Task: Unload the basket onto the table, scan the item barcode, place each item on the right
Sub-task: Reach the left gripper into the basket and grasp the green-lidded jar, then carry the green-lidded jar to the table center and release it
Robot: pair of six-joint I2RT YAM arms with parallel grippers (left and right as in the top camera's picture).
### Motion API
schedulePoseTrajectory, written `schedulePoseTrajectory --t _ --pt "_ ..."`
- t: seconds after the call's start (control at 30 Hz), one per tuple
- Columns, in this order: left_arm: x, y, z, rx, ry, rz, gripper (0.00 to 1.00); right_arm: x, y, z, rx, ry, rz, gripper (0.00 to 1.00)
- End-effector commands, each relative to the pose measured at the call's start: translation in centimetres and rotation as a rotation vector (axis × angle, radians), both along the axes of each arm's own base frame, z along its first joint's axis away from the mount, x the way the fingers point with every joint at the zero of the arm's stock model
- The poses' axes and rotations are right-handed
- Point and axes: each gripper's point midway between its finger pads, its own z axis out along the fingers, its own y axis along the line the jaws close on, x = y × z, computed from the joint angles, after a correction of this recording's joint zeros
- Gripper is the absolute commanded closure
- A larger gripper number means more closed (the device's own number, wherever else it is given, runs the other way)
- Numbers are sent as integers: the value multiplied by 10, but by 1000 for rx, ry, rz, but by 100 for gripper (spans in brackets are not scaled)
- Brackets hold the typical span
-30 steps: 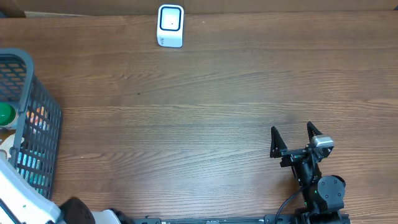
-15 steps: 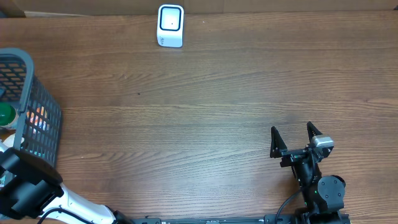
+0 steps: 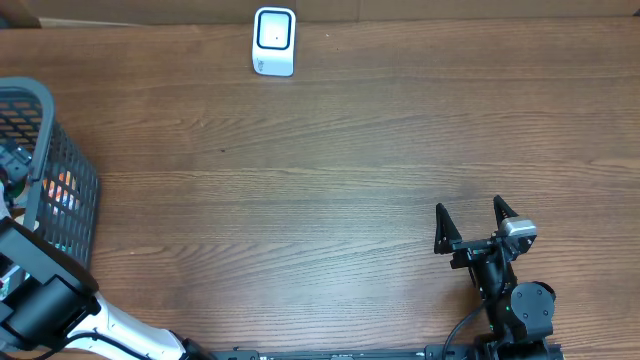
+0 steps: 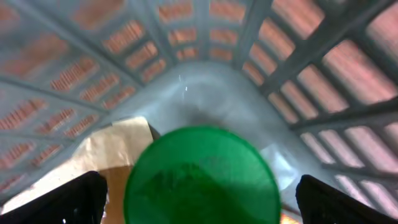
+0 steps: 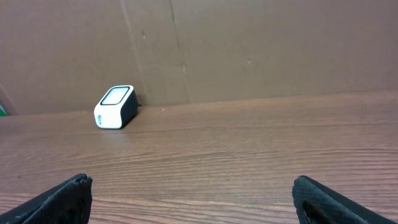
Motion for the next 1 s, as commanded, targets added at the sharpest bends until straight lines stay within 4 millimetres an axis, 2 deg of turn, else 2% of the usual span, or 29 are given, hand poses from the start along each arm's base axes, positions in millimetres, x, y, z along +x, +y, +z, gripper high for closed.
schedulePoseTrajectory --t 0.0,0.1,0.17,0.27,0.4,0.5,0.57,0.7,0.73,0.8,0.83,0.87,0.9,0.97 --pt "-3 0 -17 20 8 -38 0 0 -1 -2 2 -2 -5 0" --pt "-3 0 -22 24 4 -38 2 0 -1 -2 2 -2 -6 0" --pt "-2 1 -21 28 0 -37 14 0 -1 -2 2 -2 -6 0" --pt "-2 1 -21 29 -1 -37 25 0 -1 -2 2 -2 -5 0" --pt "-2 1 -19 31 -3 -38 34 0 -1 -2 2 -2 -5 0" --pt "-1 1 -6 46 -18 -39 39 0 -1 -2 2 -2 -6 0" --pt "0 1 11 71 -42 -39 43 0 -1 -2 2 -2 -6 0" --pt "-1 0 62 149 -121 -34 48 0 -1 -2 2 -2 -6 0" --pt "-2 -1 81 176 -152 -30 50 0 -1 -2 2 -2 -6 0" --pt "-4 -3 103 205 -193 -19 50 0 -1 -2 2 -2 -6 0" --pt "-8 -7 134 247 -257 -1 50 0 -1 -2 2 -2 -6 0" --pt "-10 -9 148 264 -288 9 49 0 -1 -2 2 -2 -6 0" --pt "-15 -15 177 298 -357 29 49 0 -1 -2 2 -2 -6 0" --pt "-21 -30 221 330 -477 27 48 0 -1 -2 2 -2 -6 0"
